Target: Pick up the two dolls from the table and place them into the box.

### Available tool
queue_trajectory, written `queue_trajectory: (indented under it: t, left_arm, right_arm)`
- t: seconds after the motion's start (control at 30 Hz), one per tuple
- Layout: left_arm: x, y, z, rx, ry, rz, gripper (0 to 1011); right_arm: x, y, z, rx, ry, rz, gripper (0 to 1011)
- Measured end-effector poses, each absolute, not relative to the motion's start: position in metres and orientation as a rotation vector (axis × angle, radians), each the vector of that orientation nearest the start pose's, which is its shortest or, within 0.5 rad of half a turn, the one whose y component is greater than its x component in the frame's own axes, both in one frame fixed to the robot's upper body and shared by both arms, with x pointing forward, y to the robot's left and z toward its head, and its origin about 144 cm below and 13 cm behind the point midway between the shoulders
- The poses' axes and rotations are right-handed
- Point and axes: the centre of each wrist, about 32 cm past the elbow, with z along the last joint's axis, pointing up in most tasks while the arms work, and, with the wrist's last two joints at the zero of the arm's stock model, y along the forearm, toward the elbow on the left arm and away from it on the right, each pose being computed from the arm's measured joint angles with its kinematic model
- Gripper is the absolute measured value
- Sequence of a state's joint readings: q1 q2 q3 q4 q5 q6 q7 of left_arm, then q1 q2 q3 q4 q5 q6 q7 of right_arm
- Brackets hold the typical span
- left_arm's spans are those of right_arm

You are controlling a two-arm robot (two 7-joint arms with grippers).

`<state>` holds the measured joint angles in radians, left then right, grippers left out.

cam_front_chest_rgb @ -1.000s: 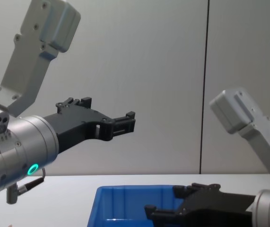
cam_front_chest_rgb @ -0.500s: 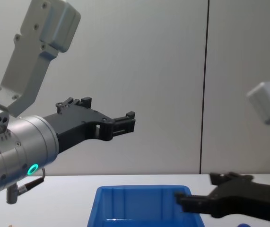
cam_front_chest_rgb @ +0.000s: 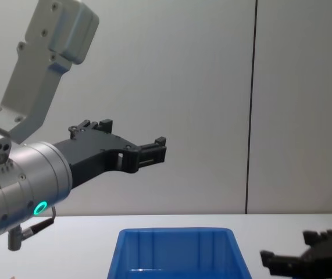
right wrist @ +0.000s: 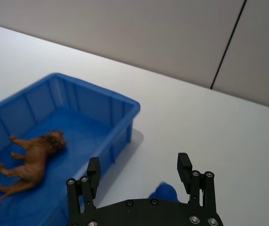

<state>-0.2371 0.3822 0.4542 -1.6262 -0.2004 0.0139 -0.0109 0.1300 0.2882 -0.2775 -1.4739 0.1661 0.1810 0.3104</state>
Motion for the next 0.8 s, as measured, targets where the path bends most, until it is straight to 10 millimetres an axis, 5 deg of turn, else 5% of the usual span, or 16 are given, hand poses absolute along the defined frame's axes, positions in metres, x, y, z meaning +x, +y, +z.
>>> queue_trajectory:
  t: [0.8]
  left_arm:
    - [0.492,0.198,1.204,0.061,-0.268,1.124,1001]
  right_arm:
    - [0.505,-0.253,1.118,-0.381,0.177,-1.089,1001]
